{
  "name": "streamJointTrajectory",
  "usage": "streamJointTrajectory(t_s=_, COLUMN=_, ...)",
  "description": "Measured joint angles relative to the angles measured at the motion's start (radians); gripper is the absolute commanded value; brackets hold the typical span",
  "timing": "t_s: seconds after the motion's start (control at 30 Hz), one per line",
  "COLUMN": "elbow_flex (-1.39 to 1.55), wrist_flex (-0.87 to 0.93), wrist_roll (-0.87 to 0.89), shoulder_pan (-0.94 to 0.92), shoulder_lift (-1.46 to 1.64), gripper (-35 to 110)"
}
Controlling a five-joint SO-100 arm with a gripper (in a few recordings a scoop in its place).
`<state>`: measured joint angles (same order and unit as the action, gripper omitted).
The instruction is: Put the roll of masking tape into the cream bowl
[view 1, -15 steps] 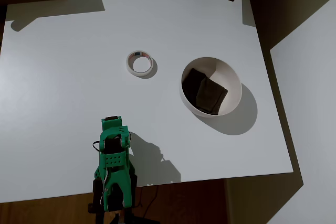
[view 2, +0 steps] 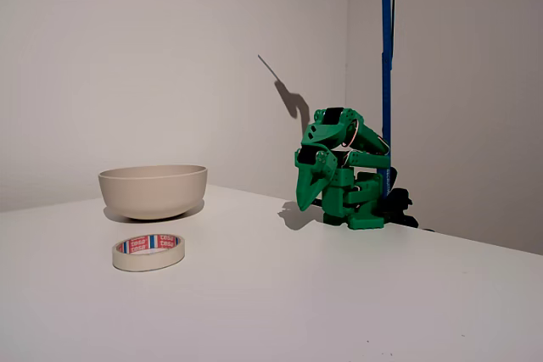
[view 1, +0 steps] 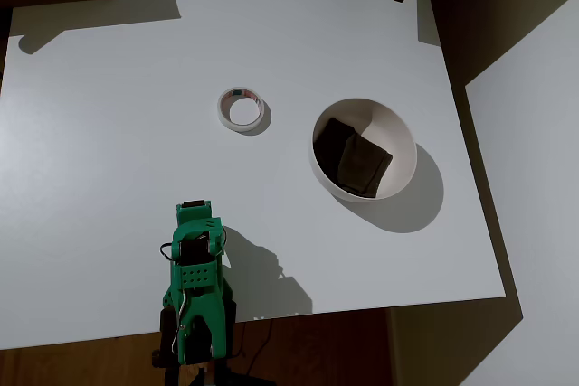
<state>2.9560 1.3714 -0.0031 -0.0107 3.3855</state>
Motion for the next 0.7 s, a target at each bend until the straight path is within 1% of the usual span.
streamJointTrajectory(t_s=0.17, elbow_flex=0.000, wrist_flex=0.000, wrist_roll=0.000, shoulder_pan=-0.005, shoulder_lift=0.000, gripper=-8)
streamJointTrajectory(t_s=0.27, elbow_flex=0.000, wrist_flex=-0.035, wrist_roll=0.018, shoulder_pan=-0.048, shoulder_lift=0.000, gripper=-8)
streamJointTrajectory(t_s=0.37, elbow_flex=-0.018, wrist_flex=-0.083, wrist_roll=0.051, shoulder_pan=-0.041, shoulder_lift=-0.055, gripper=-8)
streamJointTrajectory(t_s=0.5, elbow_flex=-0.186, wrist_flex=-0.163, wrist_roll=0.097, shoulder_pan=-0.049, shoulder_lift=-0.322, gripper=-8)
streamJointTrajectory(t_s=0.63, elbow_flex=-0.431, wrist_flex=-0.187, wrist_roll=0.132, shoulder_pan=-0.072, shoulder_lift=-0.707, gripper=-8)
streamJointTrajectory(t_s=0.7, elbow_flex=-0.543, wrist_flex=-0.189, wrist_roll=0.138, shoulder_pan=-0.100, shoulder_lift=-0.851, gripper=-8)
